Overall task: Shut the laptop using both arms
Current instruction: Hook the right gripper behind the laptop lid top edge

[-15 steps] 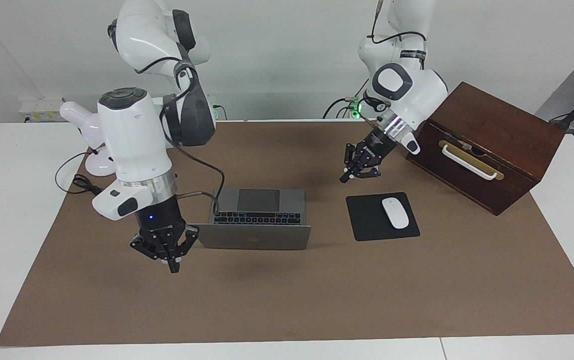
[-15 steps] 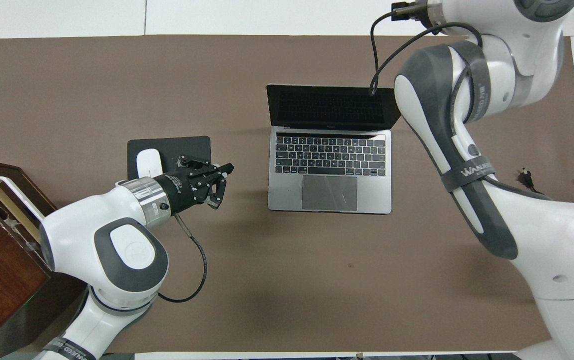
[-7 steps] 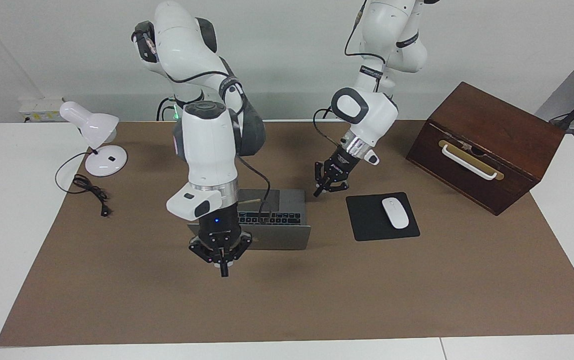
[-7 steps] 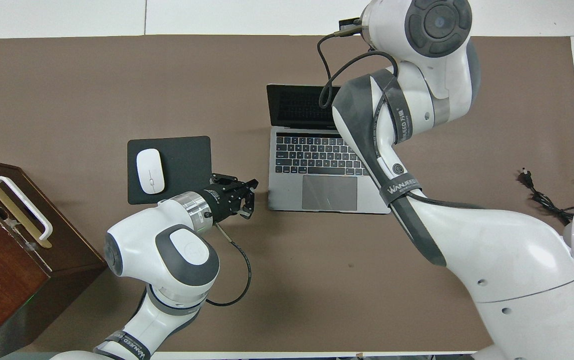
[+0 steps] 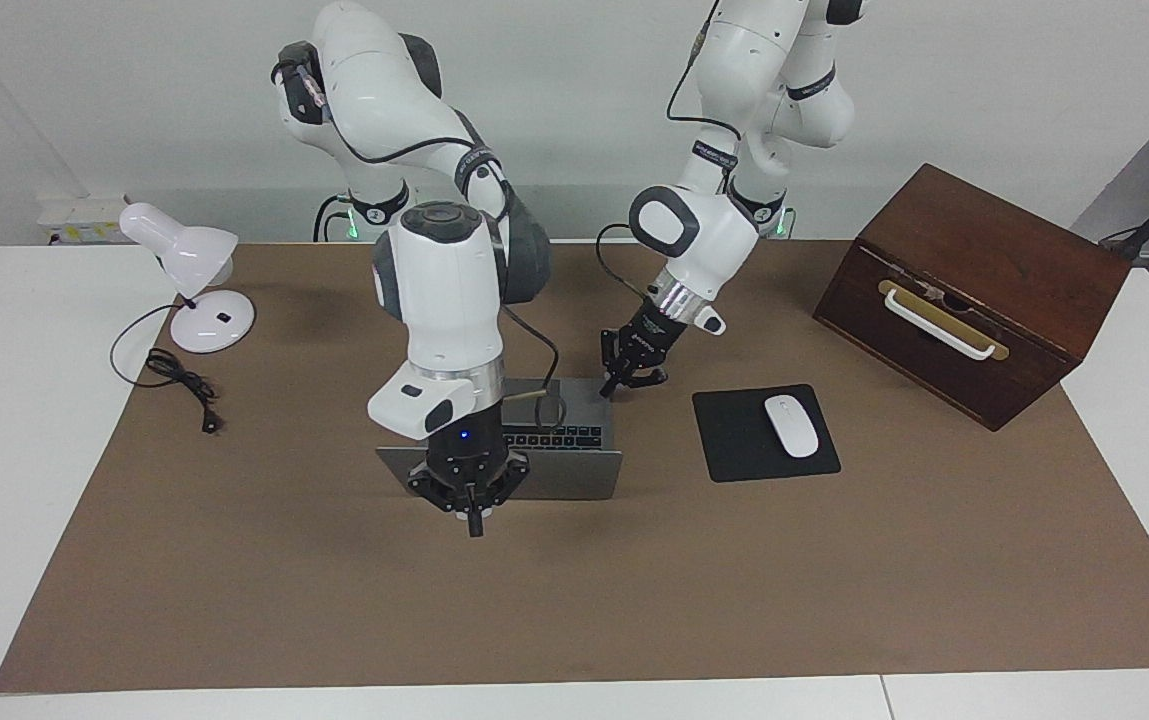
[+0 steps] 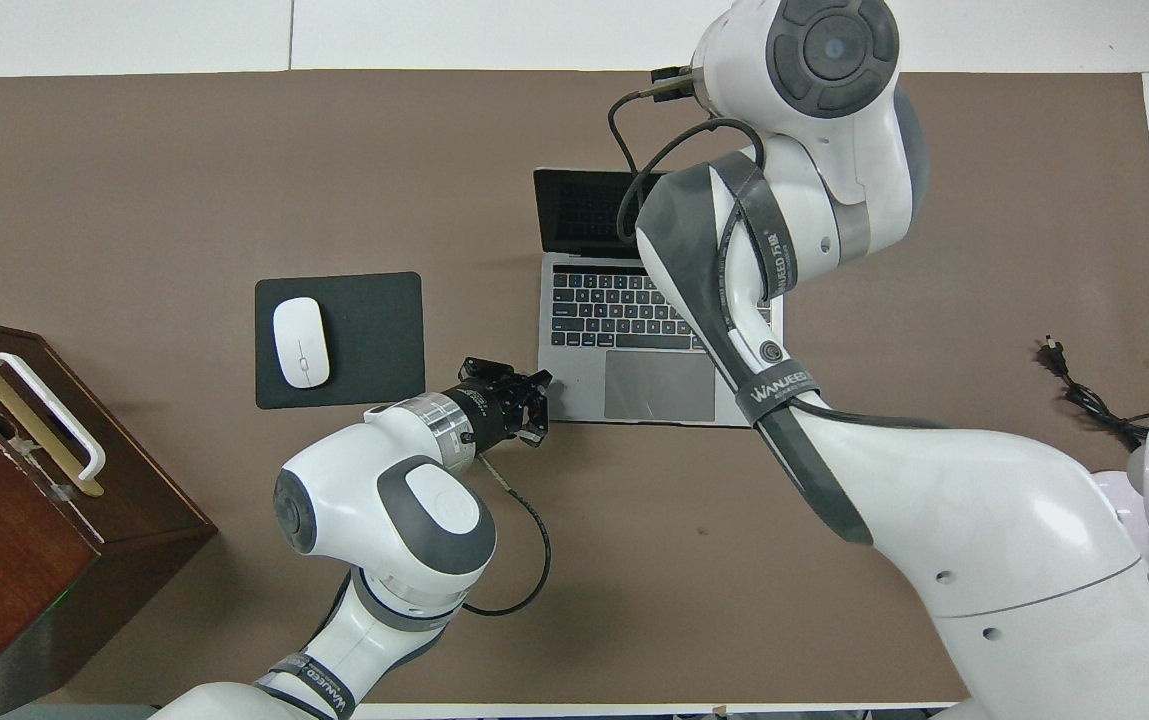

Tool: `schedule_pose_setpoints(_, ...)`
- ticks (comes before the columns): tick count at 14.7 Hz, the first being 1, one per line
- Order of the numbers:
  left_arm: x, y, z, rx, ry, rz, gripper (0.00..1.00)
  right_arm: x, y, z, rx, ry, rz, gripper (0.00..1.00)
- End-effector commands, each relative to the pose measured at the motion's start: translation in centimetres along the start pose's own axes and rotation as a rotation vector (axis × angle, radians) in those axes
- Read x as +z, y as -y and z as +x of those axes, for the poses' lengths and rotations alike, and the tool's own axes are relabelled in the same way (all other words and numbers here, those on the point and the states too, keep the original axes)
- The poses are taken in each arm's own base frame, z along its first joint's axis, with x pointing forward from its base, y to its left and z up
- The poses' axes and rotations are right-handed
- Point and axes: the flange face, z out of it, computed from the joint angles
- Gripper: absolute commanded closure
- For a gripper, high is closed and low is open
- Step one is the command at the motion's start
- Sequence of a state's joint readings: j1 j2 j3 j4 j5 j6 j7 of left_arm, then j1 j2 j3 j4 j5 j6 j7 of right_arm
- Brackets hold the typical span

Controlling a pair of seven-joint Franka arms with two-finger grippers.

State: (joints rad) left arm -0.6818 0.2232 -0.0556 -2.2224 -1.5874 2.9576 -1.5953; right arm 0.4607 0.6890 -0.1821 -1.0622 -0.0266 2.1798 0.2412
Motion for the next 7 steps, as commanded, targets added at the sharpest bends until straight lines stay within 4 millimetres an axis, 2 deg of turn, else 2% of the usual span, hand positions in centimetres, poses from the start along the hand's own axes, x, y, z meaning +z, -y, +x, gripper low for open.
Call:
schedule_pose_setpoints(1, 1.4, 0.9, 0.1, 0.006, -0.013, -0.034, 1.00, -0.1, -0.6, -0.1, 0.063, 0.052, 0.037, 1.00)
schedule_pose_setpoints(2, 2.4, 1.1, 0.5, 0.012, -0.030, -0.033, 1.00, -0.1, -0.6, -0.3, 0.076, 0.078, 0.053, 1.00)
schedule_pose_setpoints(7, 2.9, 1.4, 0.8, 0.019, -0.039, -0.030, 1.00, 0.2, -0.6, -1.1, 0.108, 0.163, 0.089, 1.00)
